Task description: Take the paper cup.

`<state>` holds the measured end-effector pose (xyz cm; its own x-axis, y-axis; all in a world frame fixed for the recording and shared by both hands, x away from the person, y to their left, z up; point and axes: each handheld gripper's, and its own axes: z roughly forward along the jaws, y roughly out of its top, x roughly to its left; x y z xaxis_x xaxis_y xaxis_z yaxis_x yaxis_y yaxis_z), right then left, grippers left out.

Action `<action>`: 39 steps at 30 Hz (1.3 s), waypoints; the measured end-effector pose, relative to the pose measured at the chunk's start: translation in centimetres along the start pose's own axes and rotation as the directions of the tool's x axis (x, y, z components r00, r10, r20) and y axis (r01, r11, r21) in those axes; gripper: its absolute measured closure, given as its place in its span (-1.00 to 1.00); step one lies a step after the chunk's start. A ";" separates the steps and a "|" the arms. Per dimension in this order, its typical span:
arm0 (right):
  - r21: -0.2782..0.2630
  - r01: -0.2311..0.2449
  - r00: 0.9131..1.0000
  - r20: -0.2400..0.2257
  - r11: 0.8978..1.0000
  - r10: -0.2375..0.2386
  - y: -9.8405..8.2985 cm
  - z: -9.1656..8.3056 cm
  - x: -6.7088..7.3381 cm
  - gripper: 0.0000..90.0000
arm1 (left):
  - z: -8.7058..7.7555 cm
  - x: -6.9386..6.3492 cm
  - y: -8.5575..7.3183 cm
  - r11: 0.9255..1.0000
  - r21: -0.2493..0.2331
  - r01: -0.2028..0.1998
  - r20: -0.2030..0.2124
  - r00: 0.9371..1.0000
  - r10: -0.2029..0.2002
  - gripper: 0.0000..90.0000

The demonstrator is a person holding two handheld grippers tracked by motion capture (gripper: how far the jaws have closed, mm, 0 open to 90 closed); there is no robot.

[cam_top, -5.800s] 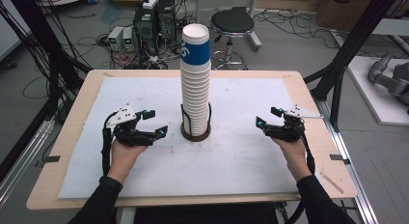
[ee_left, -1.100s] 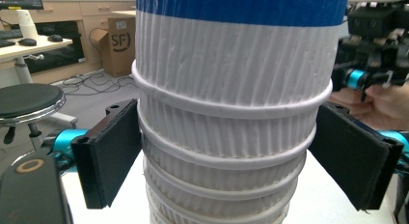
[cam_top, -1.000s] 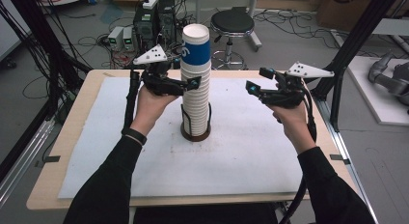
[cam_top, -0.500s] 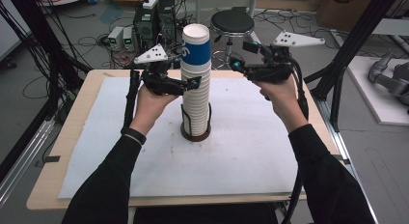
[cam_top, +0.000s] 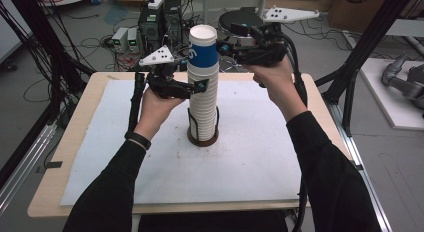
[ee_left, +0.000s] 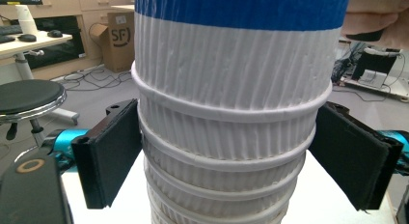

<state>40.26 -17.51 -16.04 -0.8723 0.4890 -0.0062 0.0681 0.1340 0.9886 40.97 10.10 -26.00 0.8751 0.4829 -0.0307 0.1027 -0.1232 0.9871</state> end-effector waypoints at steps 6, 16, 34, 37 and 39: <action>0.027 0.013 1.000 -0.017 1.000 -0.012 1.0 1.6 0.6 -0.57 | 0.0 0.0 0.0 1.000 -0.001 0.001 0.000 1.000 -0.001 -0.71; 0.054 -0.026 1.000 -0.016 0.998 0.026 1.5 3.6 0.7 -0.57 | 0.0 0.0 0.0 1.000 -0.001 0.000 0.001 1.000 0.000 -0.70; 0.023 -0.004 0.999 -0.035 1.000 0.005 2.3 3.8 1.2 -0.31 | 0.0 0.0 0.0 1.000 0.000 -0.003 0.004 1.000 0.003 -0.71; 0.005 0.006 0.999 -0.033 1.000 -0.006 2.9 3.4 1.4 -0.31 | 0.0 0.0 0.0 1.000 -0.001 -0.004 0.004 1.000 0.004 -0.71; -0.005 0.015 0.999 -0.034 1.000 -0.015 3.3 3.2 1.5 -0.31 | 0.0 0.0 0.0 1.000 -0.002 -0.003 0.004 1.000 0.003 -0.71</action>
<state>40.72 -13.59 -13.25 -0.8893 0.4569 -0.0164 0.0523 0.1373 0.9892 40.98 10.07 -26.01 0.8772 0.4792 -0.0287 0.0992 -0.1224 0.9875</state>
